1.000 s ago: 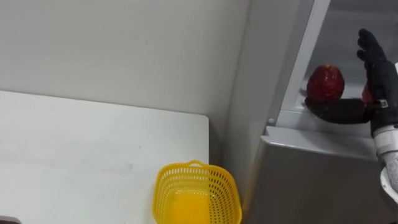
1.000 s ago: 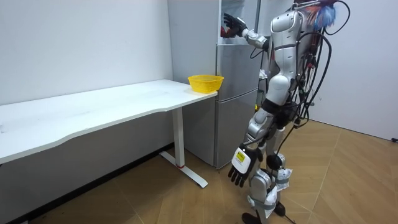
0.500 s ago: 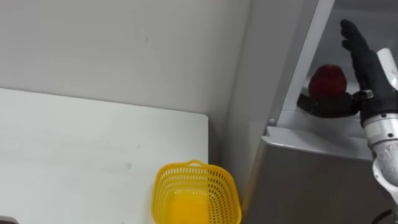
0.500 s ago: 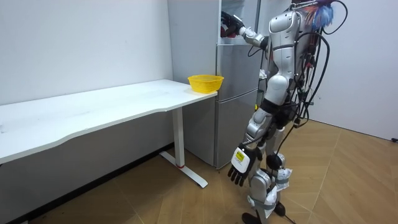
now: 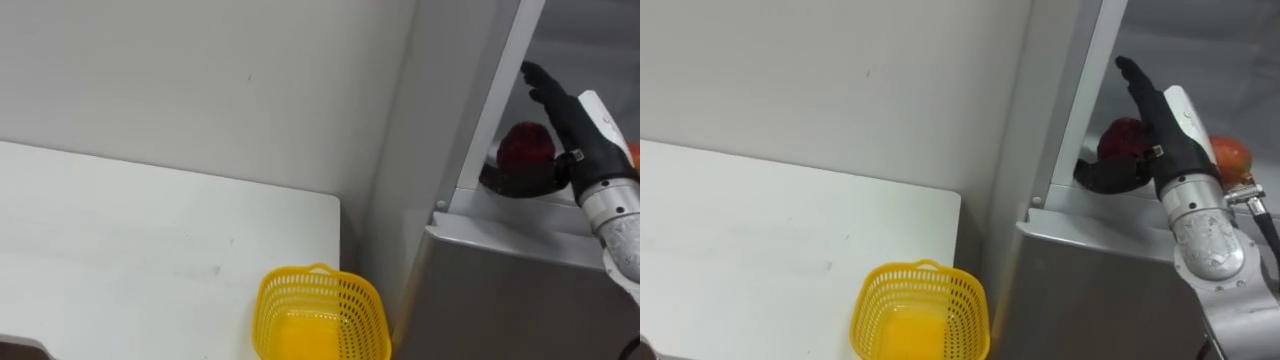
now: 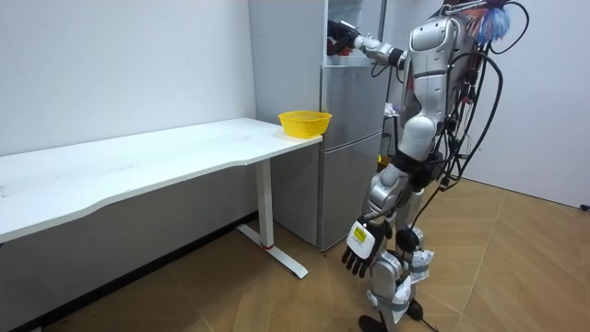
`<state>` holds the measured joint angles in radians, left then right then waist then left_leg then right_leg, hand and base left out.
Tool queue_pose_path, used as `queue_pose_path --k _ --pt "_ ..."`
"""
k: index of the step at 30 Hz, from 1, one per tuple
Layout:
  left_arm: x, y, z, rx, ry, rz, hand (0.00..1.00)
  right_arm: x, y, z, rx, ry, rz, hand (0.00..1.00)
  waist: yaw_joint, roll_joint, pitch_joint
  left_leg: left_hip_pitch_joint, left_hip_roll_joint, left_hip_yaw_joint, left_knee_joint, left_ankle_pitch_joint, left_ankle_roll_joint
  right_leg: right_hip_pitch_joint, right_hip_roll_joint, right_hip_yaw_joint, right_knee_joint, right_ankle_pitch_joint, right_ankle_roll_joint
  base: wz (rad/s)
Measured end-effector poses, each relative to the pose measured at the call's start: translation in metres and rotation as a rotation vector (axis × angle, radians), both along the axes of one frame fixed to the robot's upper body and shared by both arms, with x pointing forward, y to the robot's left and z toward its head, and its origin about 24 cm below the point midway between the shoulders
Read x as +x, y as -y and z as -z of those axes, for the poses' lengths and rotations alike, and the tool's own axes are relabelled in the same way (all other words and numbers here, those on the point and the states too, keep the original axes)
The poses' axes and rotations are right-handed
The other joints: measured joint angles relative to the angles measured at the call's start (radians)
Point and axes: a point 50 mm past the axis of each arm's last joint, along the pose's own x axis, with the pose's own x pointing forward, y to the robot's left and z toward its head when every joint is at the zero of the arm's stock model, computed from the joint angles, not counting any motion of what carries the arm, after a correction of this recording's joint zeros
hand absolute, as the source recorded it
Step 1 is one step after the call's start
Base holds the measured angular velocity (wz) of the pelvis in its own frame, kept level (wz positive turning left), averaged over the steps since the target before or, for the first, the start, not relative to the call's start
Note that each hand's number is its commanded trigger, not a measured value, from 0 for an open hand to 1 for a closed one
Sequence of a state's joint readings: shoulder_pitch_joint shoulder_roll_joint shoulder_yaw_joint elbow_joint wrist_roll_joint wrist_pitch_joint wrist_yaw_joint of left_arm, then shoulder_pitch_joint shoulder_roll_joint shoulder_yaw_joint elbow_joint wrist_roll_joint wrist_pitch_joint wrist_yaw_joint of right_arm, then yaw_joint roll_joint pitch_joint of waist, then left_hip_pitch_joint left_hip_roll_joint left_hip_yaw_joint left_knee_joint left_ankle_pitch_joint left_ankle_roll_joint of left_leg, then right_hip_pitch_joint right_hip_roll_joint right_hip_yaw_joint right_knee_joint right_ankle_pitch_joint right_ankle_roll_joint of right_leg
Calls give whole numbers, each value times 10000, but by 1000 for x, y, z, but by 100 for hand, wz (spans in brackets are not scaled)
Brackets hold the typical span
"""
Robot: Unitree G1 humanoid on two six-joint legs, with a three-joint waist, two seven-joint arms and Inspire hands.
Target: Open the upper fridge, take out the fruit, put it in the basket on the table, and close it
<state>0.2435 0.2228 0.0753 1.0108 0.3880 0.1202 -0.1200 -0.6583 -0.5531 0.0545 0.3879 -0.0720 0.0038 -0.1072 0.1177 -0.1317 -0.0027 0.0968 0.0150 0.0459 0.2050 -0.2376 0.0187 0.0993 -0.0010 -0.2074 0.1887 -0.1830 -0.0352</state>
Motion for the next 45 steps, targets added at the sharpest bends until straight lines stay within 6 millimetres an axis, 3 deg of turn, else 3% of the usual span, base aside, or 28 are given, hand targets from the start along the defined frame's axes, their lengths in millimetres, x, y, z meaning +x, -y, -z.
queue_pose_path --k 17,31,35,36,37,38,39,45 --pt "1 -1 0 57 -18 -59 0 6 7 2 822 -668 -254 0 -43 -99 33 34 -20 -43 10 6 -7 49 -8 -57 -8 2 -3 0" --pt "-6 -2 1 151 -547 -186 0 8 11 12 1450 -1185 -426 0 -8 -85 41 43 52 -42 16 47 -76 91 25 -91 -13 43 -69 0" --pt "-7 -1 2 97 -649 -155 0 9 15 18 1827 -1511 -500 0 -2 -20 78 190 63 -43 4 46 -78 232 29 -92 -20 44 -71 0" --pt "-6 -1 2 98 -656 -136 0 9 15 18 1831 -1535 -506 19 0 1 84 192 61 -44 6 47 -78 236 26 -91 -18 44 -71 0" --pt "-6 -1 2 97 -656 -124 0 9 15 19 1831 -1545 -510 50 2 9 89 192 59 -43 12 47 -78 235 26 -89 -14 44 -71 0" --pt "-7 -1 2 95 -687 -86 0 9 15 19 1843 -1583 -516 94 17 30 86 199 58 -40 18 48 -78 237 23 -85 -7 44 -71 0" --pt "-7 -1 2 93 -710 -75 0 9 15 20 1864 -1602 -524 100 29 44 83 210 58 -33 19 48 -78 240 22 -76 -5 45 -72 0" --pt "-8 -1 2 112 -739 -95 0 9 21 18 2303 -1466 -375 100 106 191 61 249 64 -35 36 47 -78 272 25 -84 2 46 -75 0"
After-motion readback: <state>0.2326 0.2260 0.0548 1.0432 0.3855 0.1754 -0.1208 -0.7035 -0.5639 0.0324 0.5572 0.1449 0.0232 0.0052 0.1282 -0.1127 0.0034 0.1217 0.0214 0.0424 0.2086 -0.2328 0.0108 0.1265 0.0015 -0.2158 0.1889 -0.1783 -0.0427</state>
